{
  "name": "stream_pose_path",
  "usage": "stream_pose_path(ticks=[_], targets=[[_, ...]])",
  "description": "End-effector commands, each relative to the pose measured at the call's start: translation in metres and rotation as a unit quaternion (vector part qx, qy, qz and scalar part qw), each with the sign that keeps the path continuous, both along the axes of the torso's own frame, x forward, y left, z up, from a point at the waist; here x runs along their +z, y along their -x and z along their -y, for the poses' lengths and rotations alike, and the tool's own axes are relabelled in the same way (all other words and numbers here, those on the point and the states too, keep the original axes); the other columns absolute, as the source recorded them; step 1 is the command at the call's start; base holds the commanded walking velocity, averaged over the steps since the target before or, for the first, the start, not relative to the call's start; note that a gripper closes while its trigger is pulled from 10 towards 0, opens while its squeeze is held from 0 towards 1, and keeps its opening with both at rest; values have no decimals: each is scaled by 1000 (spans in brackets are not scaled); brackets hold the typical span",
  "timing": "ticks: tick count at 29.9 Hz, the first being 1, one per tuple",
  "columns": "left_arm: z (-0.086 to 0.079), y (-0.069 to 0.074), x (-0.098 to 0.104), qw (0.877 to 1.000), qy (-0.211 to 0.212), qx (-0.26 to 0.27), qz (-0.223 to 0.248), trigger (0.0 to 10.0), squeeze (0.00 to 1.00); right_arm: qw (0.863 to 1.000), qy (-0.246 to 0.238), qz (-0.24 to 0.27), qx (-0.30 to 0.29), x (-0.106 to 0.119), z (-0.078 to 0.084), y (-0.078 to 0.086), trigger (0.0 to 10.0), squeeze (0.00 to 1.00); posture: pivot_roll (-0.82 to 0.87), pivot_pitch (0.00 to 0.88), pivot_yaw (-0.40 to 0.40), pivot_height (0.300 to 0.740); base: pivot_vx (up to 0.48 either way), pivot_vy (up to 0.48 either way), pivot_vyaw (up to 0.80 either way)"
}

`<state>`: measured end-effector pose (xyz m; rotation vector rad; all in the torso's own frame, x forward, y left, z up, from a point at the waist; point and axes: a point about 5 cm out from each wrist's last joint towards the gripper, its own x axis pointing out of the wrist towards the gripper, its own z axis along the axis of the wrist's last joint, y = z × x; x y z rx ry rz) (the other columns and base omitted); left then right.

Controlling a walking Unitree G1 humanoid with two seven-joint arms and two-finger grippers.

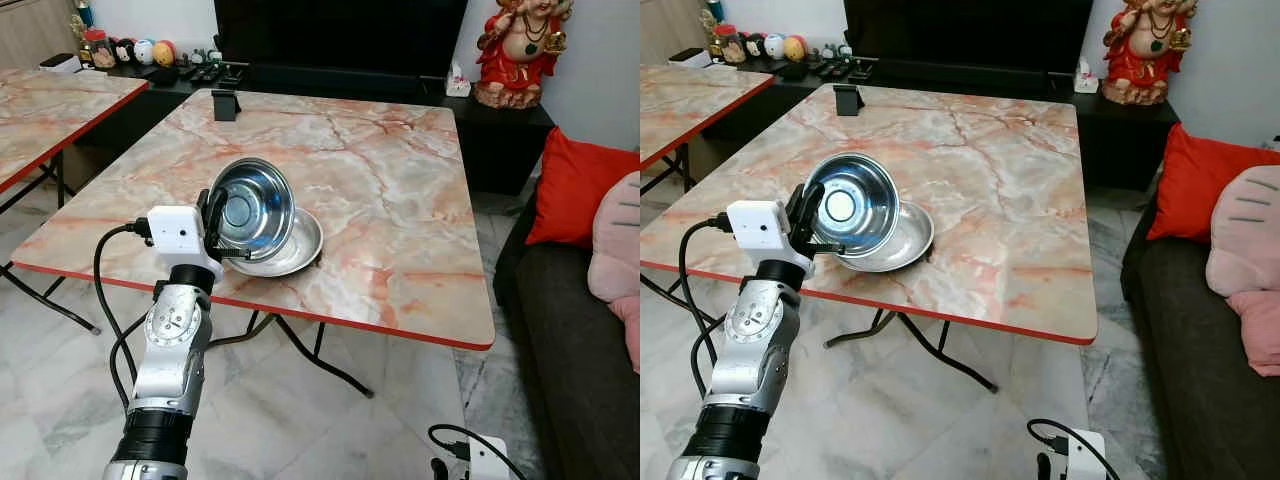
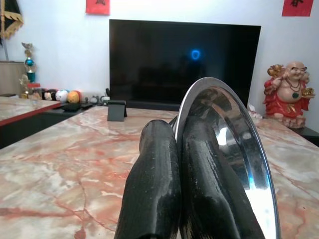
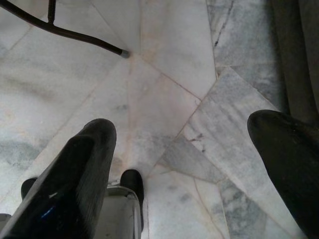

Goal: Setting the table

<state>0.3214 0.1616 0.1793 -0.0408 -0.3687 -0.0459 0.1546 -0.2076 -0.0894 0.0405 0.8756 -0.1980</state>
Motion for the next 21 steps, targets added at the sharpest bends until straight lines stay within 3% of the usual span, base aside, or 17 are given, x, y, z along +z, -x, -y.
stream_pose_path(ticks=[1,16,21], targets=[[0,-2,6,1000,8,-4,6,10000,0,1000,-3,-3,-1,-1,-1,1,10000,0,-31,0,-23,740,0,0,0],[-1,-4,11,1000,15,2,12,10000,0,1000,-10,-9,5,-1,-1,1,10000,0,-31,0,-23,740,0,0,0],[-1,-4,11,1000,15,3,13,10000,0,1000,-11,-9,5,-1,-1,1,10000,0,-31,0,-23,740,258,0,0]])
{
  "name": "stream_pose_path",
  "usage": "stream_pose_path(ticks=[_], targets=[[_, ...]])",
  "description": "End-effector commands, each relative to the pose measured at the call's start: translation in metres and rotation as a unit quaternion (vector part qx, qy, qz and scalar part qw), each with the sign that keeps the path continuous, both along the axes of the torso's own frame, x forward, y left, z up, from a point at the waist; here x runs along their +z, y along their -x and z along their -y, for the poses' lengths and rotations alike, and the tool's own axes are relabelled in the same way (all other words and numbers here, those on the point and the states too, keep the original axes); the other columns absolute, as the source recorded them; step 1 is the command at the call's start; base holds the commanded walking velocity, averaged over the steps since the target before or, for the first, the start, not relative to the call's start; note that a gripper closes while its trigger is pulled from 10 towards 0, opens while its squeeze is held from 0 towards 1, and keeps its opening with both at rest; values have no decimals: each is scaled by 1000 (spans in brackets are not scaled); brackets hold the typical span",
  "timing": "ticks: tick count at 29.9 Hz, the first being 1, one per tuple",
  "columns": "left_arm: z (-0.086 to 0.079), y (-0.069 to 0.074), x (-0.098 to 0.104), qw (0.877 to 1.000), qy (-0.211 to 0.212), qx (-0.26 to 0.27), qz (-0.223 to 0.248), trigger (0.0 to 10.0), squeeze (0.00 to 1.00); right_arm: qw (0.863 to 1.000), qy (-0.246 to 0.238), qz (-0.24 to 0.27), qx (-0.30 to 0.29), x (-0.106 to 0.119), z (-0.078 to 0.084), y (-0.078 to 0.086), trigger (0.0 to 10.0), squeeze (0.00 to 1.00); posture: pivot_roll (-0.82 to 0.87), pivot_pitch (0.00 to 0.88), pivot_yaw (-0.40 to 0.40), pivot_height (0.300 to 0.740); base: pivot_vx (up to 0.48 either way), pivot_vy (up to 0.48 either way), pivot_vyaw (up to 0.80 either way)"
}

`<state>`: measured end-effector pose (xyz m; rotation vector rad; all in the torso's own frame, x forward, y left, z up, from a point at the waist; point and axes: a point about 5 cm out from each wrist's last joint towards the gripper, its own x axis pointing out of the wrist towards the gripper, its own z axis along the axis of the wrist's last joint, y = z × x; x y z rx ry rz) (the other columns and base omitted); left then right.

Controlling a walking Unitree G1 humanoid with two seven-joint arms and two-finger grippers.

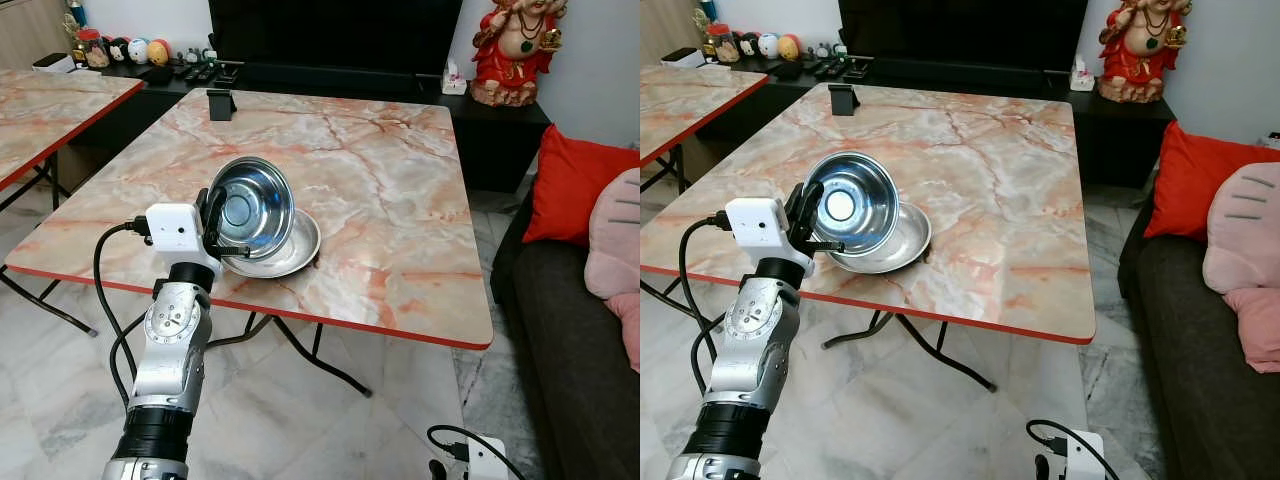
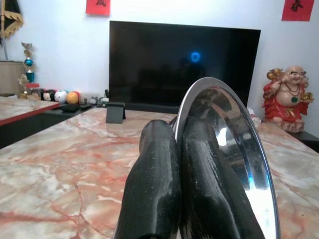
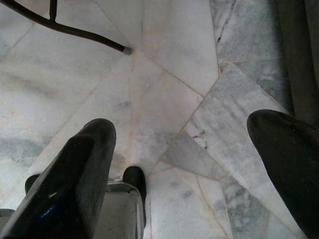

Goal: Setting the table

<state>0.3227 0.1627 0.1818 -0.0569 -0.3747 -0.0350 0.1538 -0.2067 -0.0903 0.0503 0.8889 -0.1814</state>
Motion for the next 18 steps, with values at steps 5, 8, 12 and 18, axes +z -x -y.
stream_pose_path(ticks=[5,8,12,18], targets=[[0,-3,9,1000,7,-1,11,10000,0,1000,-4,-4,1,0,-1,0,10000,0,-31,0,-23,740,293,0,0],[1,-3,10,1000,7,-2,12,10000,0,1000,-6,-4,3,-1,-1,0,10000,0,-31,0,-23,740,306,0,0],[1,-3,10,1000,7,-3,13,10000,0,1000,-6,-4,3,-1,-1,0,10000,0,-31,0,-23,740,313,0,0],[2,-4,11,1000,6,-6,14,10000,0,1000,-7,-5,3,-1,-1,0,10000,0,-30,0,-23,740,317,0,0]])
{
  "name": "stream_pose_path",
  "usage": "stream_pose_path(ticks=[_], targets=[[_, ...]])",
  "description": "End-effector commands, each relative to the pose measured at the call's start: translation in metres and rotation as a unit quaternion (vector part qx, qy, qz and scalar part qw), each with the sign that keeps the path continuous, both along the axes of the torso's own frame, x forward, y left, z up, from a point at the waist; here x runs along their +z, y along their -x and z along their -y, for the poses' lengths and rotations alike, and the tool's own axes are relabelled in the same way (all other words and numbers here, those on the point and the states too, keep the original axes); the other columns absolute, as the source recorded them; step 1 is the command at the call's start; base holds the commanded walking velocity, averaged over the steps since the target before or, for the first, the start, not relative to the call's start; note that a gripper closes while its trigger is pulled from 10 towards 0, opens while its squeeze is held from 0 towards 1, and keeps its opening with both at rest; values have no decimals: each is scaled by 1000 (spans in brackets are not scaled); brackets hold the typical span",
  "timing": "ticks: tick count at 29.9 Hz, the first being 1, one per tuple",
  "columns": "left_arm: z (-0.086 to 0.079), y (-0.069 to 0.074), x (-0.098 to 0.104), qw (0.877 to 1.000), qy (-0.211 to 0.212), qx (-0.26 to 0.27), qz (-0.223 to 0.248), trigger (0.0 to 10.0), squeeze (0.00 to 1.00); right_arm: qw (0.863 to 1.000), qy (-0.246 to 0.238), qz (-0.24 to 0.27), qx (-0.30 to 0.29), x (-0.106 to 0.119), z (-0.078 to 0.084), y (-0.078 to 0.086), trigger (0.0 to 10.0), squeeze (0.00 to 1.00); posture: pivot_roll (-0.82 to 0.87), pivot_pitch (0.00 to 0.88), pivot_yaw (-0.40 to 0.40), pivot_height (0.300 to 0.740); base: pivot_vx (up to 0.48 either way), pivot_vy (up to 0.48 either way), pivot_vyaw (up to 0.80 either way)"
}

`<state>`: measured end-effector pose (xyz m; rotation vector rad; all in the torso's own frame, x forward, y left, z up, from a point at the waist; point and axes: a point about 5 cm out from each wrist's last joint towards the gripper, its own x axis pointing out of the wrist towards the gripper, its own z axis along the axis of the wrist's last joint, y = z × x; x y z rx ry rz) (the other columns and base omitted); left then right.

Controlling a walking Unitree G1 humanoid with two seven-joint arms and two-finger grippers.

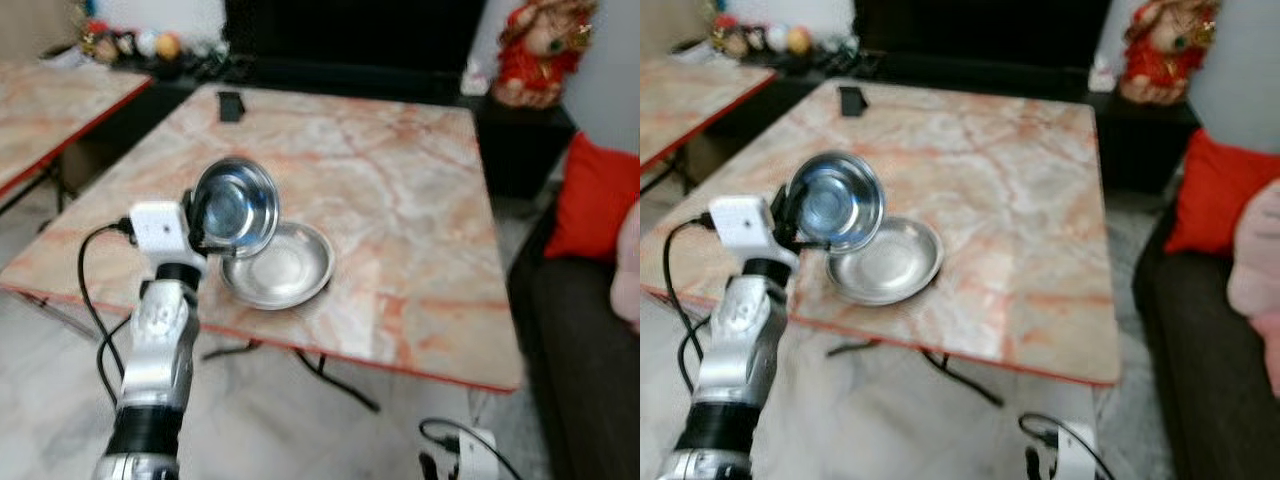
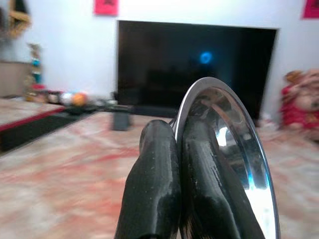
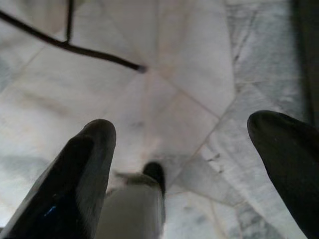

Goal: Setting the table

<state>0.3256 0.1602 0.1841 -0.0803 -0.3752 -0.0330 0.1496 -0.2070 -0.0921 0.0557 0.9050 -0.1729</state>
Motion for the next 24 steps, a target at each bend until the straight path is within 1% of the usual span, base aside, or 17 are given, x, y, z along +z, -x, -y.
stream_pose_path(ticks=[1,3,5,7,9,10,11,12,14,15,17,18,21,22,23,24], targets=[[0,-1,8,1000,-5,-6,14,10000,0,1000,-2,3,1,1,-2,-4,10000,0,-29,0,-23,740,315,0,0],[3,-1,9,1000,-5,-19,12,10000,0,1000,-2,3,1,1,-2,-4,10000,0,-29,0,-23,740,262,0,0],[5,-1,9,1000,-3,-25,12,10000,0,1000,-2,3,1,1,-2,-4,10000,0,-29,0,-23,740,0,0,0],[7,-2,9,999,4,-35,9,10000,0,1000,-2,3,1,1,-2,-4,10000,0,-30,0,-22,740,0,0,0],[8,-3,8,999,19,-46,-2,10000,0,1000,-2,3,2,1,-1,-4,10000,0,-29,0,-23,740,0,0,0],[8,-3,8,999,19,-46,-2,10000,0,1000,-2,3,2,1,-1,-4,10000,0,-29,0,-23,740,0,0,0],[10,-4,7,998,27,-56,-8,10000,0,1000,-2,2,2,1,-1,-4,10000,0,-29,0,-23,740,0,0,0],[15,-6,8,994,51,-96,-30,10000,0,1000,-2,2,4,1,-1,-5,10000,0,-28,0,-23,740,0,0,0],[18,-7,8,990,67,-118,-40,10000,0,1000,-2,1,4,1,-1,-5,10000,0,-28,0,-23,740,0,0,0],[16,-9,9,988,81,-118,-54,10000,0,1000,-2,1,5,1,-1,-5,10000,0,-28,0,-21,740,0,0,0],[12,-12,8,987,77,-117,-74,10000,0,1000,-3,0,6,1,-2,-5,10000,0,-28,0,-21,740,0,0,0],[11,-13,7,988,74,-115,-77,10000,0,1000,-3,0,7,1,-2,-5,10000,0,-29,0,-19,740,0,0,0],[-2,-17,3,985,91,-98,-108,10000,0,1000,-5,-6,16,1,-3,-5,10000,0,-28,0,-16,740,0,0,0],[-6,-17,2,983,103,-94,-116,10000,0,1000,-6,-6,17,1,-3,-5,10000,0,-28,0,-16,740,0,0,0],[-12,-17,-1,978,123,-93,-138,10000,0,1000,-8,-6,16,1,-3,-5,10000,0,-27,0,-16,740,0,0,0],[-13,-17,-3,976,129,-95,-147,10000,0,1000,-8,-6,15,1,-3,-5,10000,0,-27,0,-16,740,0,0,0]])
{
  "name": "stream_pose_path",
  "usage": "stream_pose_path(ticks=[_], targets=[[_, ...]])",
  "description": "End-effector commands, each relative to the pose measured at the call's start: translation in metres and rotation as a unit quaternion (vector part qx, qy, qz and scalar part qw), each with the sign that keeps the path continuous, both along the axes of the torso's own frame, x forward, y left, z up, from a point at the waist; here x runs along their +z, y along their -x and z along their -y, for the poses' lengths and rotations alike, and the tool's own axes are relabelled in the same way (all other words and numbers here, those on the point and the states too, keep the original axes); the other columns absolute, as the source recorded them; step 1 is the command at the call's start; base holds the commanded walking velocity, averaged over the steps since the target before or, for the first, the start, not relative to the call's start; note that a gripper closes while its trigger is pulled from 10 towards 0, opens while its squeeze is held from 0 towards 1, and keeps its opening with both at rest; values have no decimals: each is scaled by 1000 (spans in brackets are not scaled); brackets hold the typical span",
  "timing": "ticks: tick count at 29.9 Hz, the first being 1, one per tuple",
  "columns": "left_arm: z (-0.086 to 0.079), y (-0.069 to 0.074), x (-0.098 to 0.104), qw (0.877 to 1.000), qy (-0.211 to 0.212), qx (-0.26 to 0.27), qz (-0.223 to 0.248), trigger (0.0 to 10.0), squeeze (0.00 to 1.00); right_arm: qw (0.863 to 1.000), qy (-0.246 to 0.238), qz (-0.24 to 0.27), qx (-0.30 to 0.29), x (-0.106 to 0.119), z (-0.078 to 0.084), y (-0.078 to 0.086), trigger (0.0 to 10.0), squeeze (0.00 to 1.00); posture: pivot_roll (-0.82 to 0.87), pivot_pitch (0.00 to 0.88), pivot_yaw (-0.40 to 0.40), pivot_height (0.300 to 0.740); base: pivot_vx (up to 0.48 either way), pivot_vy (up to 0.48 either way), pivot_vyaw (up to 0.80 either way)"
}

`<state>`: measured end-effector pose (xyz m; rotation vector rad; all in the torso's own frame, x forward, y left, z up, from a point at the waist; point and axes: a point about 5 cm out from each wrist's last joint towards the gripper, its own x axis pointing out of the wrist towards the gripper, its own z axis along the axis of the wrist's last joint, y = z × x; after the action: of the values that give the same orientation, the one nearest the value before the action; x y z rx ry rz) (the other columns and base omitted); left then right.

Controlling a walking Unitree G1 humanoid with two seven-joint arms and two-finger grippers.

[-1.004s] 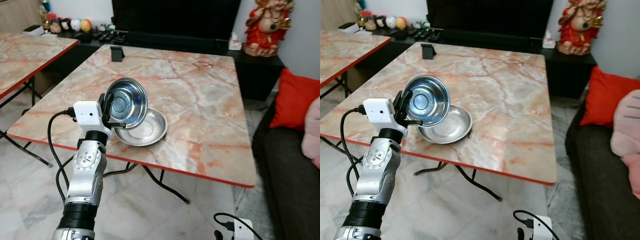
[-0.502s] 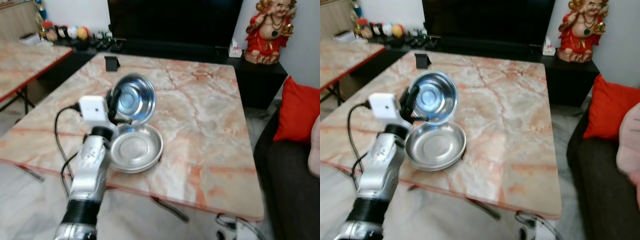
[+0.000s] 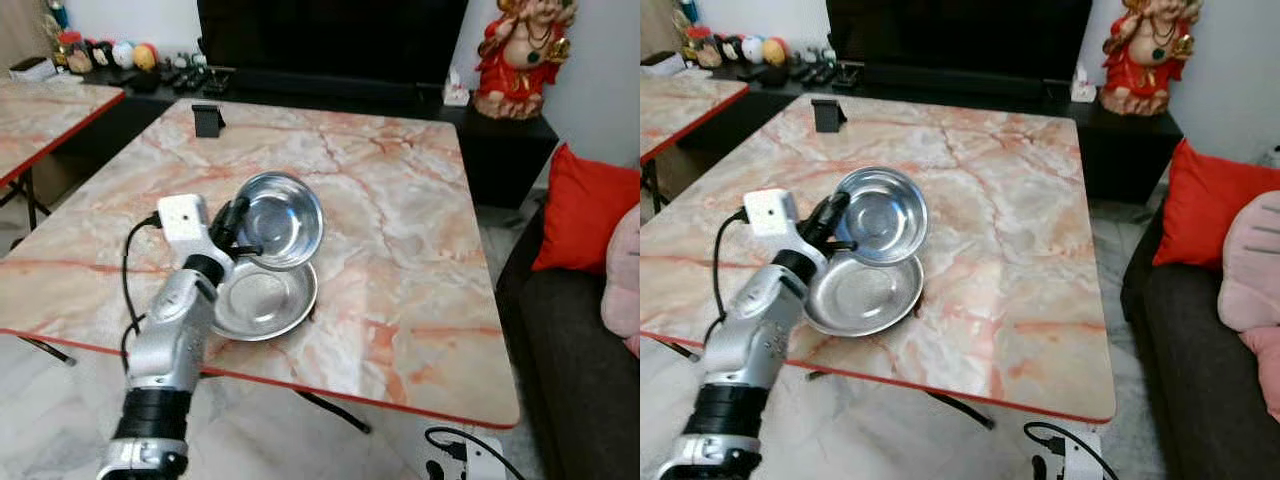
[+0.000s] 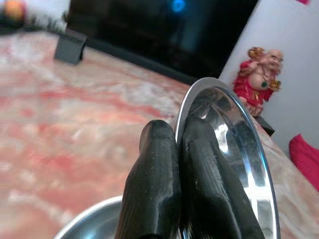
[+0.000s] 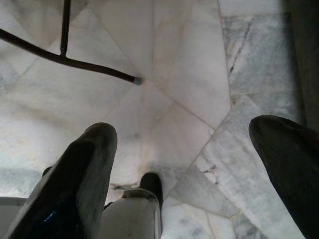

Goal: Setting the table

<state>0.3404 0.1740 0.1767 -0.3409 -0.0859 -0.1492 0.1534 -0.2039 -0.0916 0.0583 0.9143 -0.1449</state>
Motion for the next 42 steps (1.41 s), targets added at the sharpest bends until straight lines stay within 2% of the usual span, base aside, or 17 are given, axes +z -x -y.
stream_pose_path(ticks=[1,6,8,14,26,36,42], targets=[[-1,-2,1,999,32,-10,-23,10000,0,1000,-1,-2,3,0,-1,-1,10000,0,-23,0,-16,740,0,0,0],[-4,0,-5,996,65,-13,-52,10000,0,1000,-3,0,0,0,-1,-1,10000,0,-26,0,-15,740,0,0,0],[-4,-1,-10,992,95,-14,-77,10000,0,1000,-1,1,-5,0,0,-1,10000,0,-25,0,-14,740,0,0,0],[-5,-3,-16,986,124,-7,-108,10000,0,1000,0,1,-9,0,-1,-1,10000,0,-29,0,-6,740,0,0,0],[4,-2,-30,980,108,-23,-163,10000,0,1000,-1,3,-11,0,-1,-1,10000,0,-33,0,-1,740,0,0,0],[-6,4,-36,977,83,-9,-195,10000,0,1000,-1,2,-10,0,-1,-1,10000,0,-24,0,-3,740,0,0,0],[-7,4,-38,976,79,-7,-202,10000,0,1000,-1,2,-8,0,-1,-2,10000,0,-23,0,-4,740,0,0,0]])
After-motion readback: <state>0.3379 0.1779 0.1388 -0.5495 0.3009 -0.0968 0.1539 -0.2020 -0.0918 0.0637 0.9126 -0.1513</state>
